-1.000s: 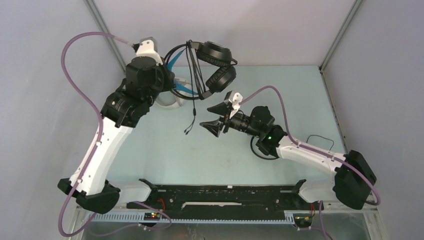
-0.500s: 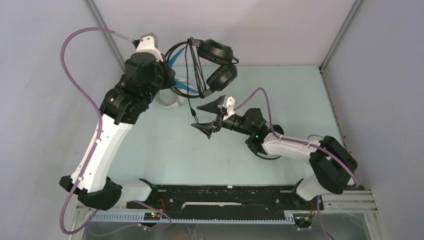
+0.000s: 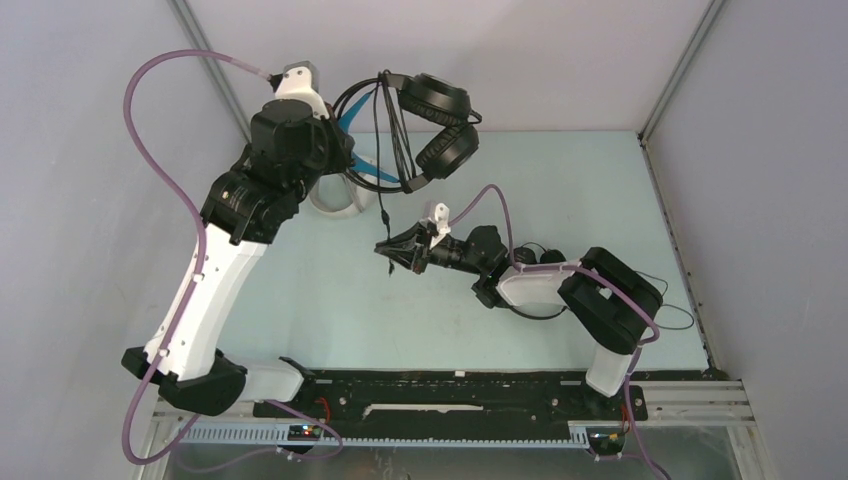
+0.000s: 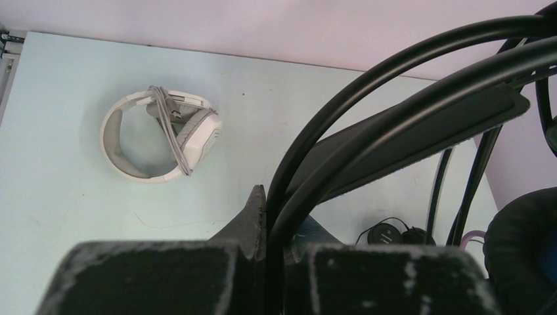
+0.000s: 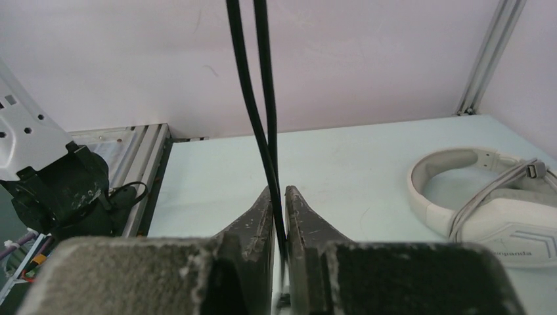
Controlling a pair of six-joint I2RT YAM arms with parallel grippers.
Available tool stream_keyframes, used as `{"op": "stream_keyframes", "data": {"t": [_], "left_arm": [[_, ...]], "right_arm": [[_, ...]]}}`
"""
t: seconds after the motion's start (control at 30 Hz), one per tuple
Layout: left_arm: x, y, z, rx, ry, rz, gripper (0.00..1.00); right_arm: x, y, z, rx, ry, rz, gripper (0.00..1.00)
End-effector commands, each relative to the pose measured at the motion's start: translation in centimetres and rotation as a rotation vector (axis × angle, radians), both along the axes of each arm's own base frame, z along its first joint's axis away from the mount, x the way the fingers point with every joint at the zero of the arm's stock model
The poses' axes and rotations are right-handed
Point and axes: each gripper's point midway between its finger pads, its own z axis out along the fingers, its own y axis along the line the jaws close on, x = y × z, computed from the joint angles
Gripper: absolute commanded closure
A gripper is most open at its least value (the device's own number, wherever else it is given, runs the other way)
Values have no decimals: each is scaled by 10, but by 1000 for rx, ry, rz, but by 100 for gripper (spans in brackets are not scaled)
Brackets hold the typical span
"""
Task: Wrap the headphones
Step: Wrap the headphones cable around the headphones.
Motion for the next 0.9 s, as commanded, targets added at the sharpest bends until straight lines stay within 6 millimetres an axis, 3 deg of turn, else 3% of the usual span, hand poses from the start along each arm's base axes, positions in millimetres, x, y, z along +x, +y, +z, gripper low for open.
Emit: {"op": "stream_keyframes", "data": {"t": [0.0, 0.27, 0.6, 0.73, 0.87], "left_arm": [[-4, -5, 57, -130, -143, -17, 100], [-6, -7, 61, -144, -144, -25, 100], [-6, -5, 62, -141, -146, -20, 100], [-6, -4, 63, -137, -148, -17, 100], [-7, -2, 64, -133, -150, -13, 100]], "right_arm": [[2, -2, 21, 77, -47, -11, 87], [-1, 0, 3, 53, -31, 11, 76], [-1, -4, -17, 28, -6, -6, 71], [0, -4, -24, 14, 1, -18, 77], [4, -9, -31, 7, 22, -36, 94]]}}
